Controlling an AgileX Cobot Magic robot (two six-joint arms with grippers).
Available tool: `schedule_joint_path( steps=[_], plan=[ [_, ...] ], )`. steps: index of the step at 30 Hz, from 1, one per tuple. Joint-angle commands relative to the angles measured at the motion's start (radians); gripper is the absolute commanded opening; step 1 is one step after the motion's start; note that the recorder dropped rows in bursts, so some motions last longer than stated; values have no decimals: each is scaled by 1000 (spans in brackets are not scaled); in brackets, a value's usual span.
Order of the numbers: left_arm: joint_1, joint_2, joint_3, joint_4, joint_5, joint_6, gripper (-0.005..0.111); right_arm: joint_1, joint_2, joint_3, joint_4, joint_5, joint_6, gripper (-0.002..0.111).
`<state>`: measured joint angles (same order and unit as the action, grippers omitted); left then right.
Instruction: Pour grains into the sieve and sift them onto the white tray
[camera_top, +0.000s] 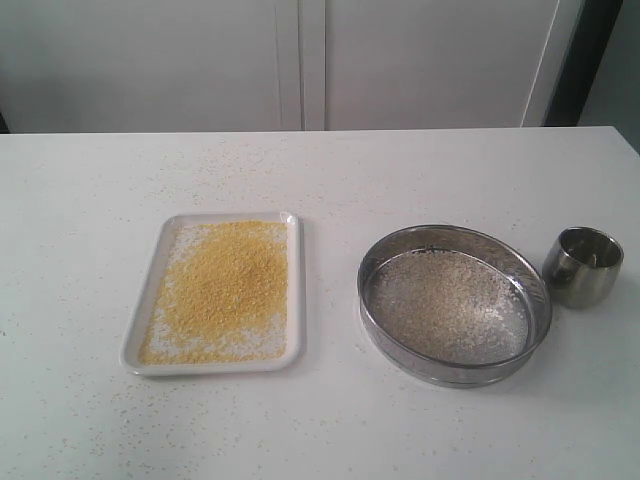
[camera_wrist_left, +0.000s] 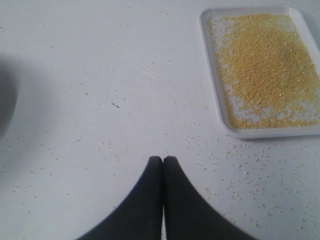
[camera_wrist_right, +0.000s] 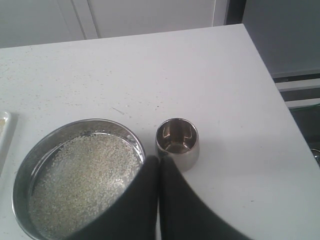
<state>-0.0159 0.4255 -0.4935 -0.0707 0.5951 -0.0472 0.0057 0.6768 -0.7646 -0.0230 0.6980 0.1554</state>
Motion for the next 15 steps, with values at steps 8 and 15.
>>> schedule_joint_path(
  steps=[8, 15],
  plan=[
    [3, -137, 98, 11, -5, 3, 0, -6, -8, -2, -3, -12, 3, 0],
    [3, -206, 134, 13, -80, 3, 0, -6, -8, -2, -3, -10, 3, 0]
  ],
)
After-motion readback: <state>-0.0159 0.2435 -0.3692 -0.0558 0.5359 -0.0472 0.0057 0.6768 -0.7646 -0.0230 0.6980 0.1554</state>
